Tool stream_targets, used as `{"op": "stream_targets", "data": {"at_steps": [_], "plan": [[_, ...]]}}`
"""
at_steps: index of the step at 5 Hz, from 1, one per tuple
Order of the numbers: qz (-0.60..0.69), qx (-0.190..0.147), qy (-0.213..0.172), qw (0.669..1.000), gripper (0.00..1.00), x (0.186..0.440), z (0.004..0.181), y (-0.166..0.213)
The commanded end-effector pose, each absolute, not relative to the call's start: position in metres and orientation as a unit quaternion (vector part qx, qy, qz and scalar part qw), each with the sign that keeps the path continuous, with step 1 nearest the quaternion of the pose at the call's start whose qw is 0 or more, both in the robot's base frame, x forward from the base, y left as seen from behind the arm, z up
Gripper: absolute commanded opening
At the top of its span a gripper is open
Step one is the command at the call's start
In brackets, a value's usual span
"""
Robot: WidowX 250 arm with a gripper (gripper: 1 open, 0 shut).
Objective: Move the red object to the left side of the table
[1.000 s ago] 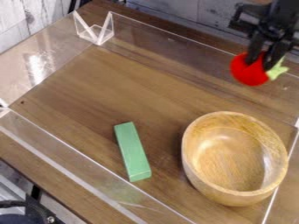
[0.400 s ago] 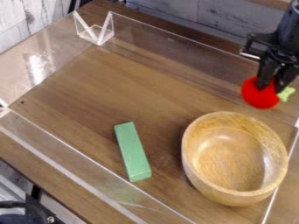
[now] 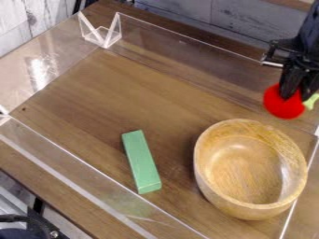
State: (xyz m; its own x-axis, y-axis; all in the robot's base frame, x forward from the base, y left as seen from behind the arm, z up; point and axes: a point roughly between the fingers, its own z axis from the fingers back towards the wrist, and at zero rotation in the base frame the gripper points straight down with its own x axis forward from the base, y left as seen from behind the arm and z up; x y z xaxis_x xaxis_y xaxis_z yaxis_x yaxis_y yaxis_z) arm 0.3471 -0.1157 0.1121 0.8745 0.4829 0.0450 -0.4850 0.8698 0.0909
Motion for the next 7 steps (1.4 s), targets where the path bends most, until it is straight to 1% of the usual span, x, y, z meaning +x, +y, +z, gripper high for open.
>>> {"op": "stream_targets", "data": {"at_steps": [1,2,3,5,6,7], "plan": [[0.289,0.017,-0.065,0.955,0.0,0.362,0.164,-0.096],[0.311,0.013,-0.053,0.949,0.0,0.362,0.154,-0.114],[0.322,0.012,-0.048,0.945,0.0,0.363,0.151,-0.134],[0.386,0.009,-0.026,0.922,0.0,0.373,0.129,-0.137],[0.404,0.004,-0.021,0.915,0.0,0.361,0.122,-0.138],[0.419,-0.016,-0.022,0.908,0.0,0.356,0.139,-0.13]]}}
